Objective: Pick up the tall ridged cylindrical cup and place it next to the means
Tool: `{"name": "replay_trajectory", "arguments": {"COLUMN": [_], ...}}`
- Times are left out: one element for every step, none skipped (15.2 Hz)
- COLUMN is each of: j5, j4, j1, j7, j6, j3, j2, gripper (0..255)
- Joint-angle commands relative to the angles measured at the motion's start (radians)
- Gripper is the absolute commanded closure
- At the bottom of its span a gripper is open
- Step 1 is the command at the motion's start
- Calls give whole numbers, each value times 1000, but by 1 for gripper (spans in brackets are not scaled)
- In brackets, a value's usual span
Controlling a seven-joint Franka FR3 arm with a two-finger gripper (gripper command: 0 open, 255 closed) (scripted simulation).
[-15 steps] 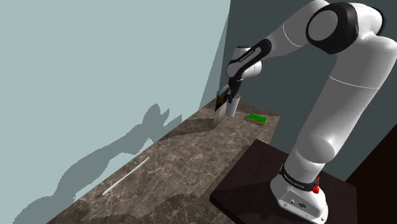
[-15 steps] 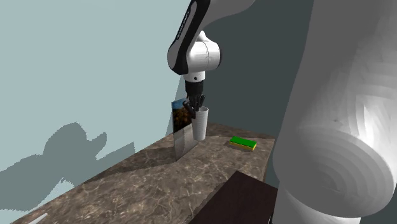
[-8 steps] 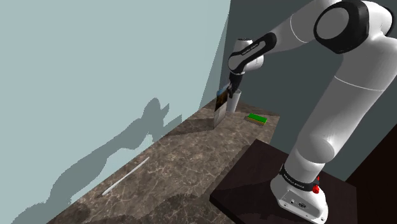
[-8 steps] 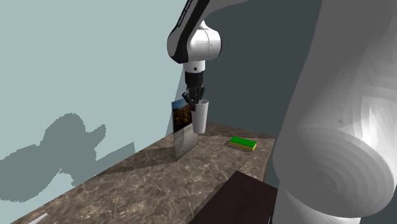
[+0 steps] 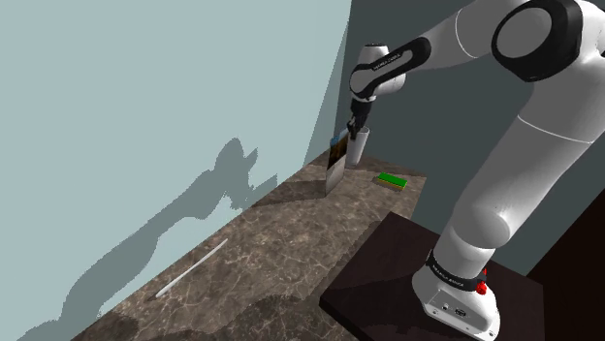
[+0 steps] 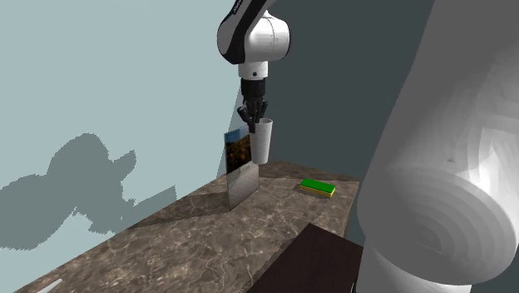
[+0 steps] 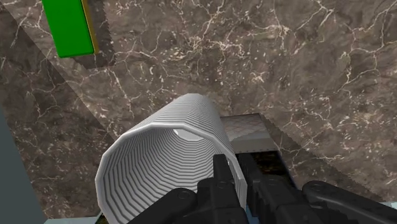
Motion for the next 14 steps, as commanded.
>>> {"name": "replay_trajectory", "arguments": {"j5": [-3, -4, -6, -7, -8, -8, -9, -10, -19, -28, -35, -41, -46, -49], "j4": [16, 25, 33, 42, 51, 61, 70, 76, 55, 35, 16, -1, -18, -34], "j1": [0, 0, 0, 0, 1, 1, 1, 1, 9, 17, 24, 32, 40, 47], "j7": [0, 1, 1, 2, 2, 2, 2, 2, 31, 60, 88, 116, 144, 171], "j6": [-28, -41, -55, -69, -82, -96, -109, -118, -119, -121, -122, -124, -127, -129], "j3": [1, 2, 3, 4, 5, 6, 7, 8, 24, 40, 56, 73, 90, 108], "j2": [-12, -17, -22, -27, -32, -37, -41, -44, -64, -84, -102, -120, -136, -152], "gripper": [255, 255, 255, 255, 255, 255, 255, 255, 255, 255, 255, 255, 255, 255]}}
